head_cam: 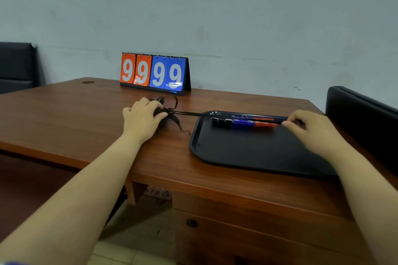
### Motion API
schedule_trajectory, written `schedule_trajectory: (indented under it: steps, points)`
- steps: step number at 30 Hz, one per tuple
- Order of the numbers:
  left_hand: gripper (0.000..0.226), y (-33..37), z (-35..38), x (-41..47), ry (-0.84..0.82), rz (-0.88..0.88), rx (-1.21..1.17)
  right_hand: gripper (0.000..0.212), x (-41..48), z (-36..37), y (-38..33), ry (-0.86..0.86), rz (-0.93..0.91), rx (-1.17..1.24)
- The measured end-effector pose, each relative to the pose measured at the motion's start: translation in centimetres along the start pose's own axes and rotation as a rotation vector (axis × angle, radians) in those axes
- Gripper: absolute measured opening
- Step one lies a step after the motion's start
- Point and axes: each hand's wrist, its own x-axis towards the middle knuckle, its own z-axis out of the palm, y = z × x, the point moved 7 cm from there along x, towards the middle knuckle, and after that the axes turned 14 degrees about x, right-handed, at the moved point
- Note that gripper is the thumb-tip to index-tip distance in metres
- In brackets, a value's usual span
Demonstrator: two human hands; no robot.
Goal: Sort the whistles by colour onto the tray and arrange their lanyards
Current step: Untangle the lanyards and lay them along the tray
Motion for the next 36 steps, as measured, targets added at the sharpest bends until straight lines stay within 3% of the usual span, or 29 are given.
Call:
schedule_trajectory:
  steps: [4, 8, 10, 13, 15, 17, 24, 30, 33, 36]
  points:
    - [0.015, -1.5, -0.5, -0.1, 0.028, -0.157, -0.076, 0.016, 0.1, -0.2, 0.7, 0.025, 0.057, -0.032]
    - [0.010, -2.0, -0.5, -0.5, -0.015, -0.246, 0.114, 0.014, -0.2, -0.7, 1.6, 0.030, 0.080, -0.002]
    - [0.008, -0.8, -1.6, -0.7, 0.108, -0.145, 0.155, 0.012, -0.4, -0.4, 1.3, 0.000, 0.053, 0.025]
    - [0.018, 2.0, -2.6, -1.1, 0.232, 0.203, 0.113, 0.008, -0.5, 0.0, 0.3, -0.036, -0.002, 0.071]
    - [0.028, 3.9, -1.7, -1.3, 0.111, 0.439, 0.056, 0.009, -0.6, -0.2, -0.4, -0.015, -0.036, 0.111]
    - [0.031, 4.3, -0.4, -1.1, -0.026, 0.504, 0.101, 0.012, -0.7, -0.7, -0.5, 0.034, -0.027, 0.161]
    - [0.025, 2.6, -0.1, -0.3, 0.015, 0.251, 0.264, 0.037, -0.4, -0.7, 0.6, 0.069, 0.127, 0.110]
    - [0.025, -0.1, -0.2, 0.1, -0.023, -0.028, 0.113, 0.025, -0.4, -2.6, 2.7, 0.193, 0.231, 0.048]
    - [0.033, -0.4, 0.7, 0.2, -0.106, -0.056, 0.225, 0.027, -0.6, -2.4, 3.0, 0.141, 0.224, 0.072]
    - [0.038, -0.4, 0.6, 0.2, -0.066, -0.025, 0.213, 0.025, -0.4, -1.8, 2.6, 0.090, 0.179, 0.108]
